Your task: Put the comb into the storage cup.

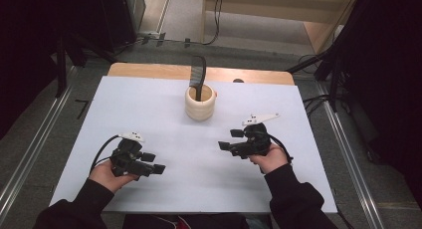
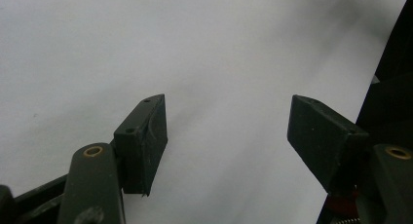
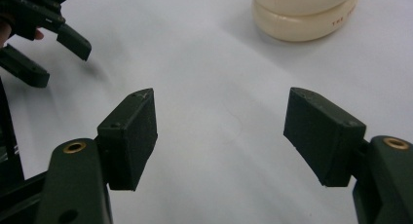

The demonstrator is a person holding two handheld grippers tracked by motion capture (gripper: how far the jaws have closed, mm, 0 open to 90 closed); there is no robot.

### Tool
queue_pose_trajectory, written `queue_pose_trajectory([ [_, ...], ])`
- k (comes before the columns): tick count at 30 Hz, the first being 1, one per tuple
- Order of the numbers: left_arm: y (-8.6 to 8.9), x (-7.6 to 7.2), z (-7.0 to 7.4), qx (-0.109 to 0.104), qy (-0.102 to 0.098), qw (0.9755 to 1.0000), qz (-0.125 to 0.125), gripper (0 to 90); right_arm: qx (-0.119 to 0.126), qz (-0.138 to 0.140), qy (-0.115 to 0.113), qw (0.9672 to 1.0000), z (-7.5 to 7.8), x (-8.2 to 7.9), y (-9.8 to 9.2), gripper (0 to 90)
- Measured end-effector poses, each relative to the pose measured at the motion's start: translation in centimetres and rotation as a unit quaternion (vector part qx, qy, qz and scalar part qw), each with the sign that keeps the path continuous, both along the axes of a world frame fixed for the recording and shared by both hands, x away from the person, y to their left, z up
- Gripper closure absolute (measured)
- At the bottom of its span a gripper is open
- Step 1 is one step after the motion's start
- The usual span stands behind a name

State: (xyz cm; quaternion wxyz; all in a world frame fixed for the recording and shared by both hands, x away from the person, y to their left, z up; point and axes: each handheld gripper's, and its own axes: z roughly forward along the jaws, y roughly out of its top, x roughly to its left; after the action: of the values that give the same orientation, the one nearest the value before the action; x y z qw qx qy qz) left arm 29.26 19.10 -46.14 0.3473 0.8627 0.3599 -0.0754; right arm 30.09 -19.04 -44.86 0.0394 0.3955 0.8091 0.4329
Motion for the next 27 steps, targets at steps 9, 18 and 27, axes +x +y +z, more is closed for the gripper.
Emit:
queue_pose_trajectory([
  [9,0.0,0.0,0.0,0.000,0.000,1.0000,0.000,31.3,0.001,0.002,0.007,1.0000,-0.2,-1.3,-0.5,25.9],
  [18,0.0,-0.1,0.0,0.001,0.000,1.0000,-0.003,31.3,-0.006,-0.005,0.013,0.9999,-0.8,-2.1,-1.6,25.8],
  [27,0.0,-0.2,0.0,0.001,-0.002,1.0000,-0.003,31.3,-0.009,-0.014,0.020,0.9997,-1.4,-2.9,-2.9,25.8],
])
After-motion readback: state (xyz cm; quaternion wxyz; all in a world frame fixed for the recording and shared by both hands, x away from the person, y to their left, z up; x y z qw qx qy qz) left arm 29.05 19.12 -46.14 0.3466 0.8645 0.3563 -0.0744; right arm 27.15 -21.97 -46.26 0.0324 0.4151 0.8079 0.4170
